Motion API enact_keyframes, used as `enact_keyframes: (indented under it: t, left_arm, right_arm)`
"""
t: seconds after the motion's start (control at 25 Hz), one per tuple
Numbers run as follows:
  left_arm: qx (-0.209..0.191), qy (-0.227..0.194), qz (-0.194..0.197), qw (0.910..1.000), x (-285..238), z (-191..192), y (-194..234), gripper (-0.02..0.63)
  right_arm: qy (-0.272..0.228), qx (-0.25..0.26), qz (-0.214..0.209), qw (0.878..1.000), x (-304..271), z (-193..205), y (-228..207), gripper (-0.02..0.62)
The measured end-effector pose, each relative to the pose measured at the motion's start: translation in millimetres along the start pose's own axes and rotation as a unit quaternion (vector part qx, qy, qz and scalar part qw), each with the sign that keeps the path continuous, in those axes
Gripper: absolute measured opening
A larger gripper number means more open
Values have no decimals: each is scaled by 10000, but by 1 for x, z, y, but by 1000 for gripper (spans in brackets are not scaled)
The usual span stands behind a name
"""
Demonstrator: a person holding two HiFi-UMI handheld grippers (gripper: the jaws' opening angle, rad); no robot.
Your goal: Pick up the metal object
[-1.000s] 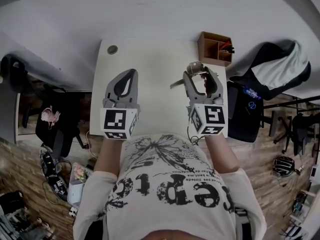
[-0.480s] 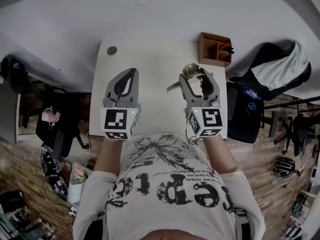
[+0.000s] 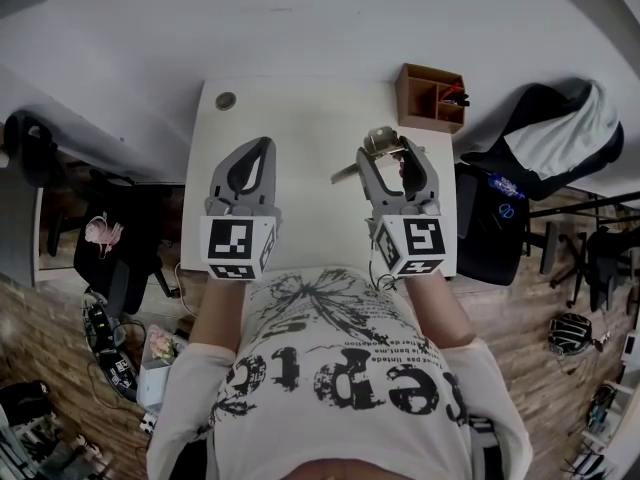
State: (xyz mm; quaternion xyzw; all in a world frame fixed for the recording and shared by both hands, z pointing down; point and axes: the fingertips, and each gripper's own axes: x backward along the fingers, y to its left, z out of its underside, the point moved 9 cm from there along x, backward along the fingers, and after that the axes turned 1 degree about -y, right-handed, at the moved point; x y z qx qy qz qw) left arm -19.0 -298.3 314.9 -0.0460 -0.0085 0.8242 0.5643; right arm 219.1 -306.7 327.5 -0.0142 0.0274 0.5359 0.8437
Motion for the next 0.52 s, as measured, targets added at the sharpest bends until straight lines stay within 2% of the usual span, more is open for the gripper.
enact_keyframes:
  t: [0.52]
  left_arm:
    - [34, 108, -37, 9999, 7, 6, 3, 11]
  right_arm:
    - [88, -20, -36, 10000, 4, 4, 5, 278]
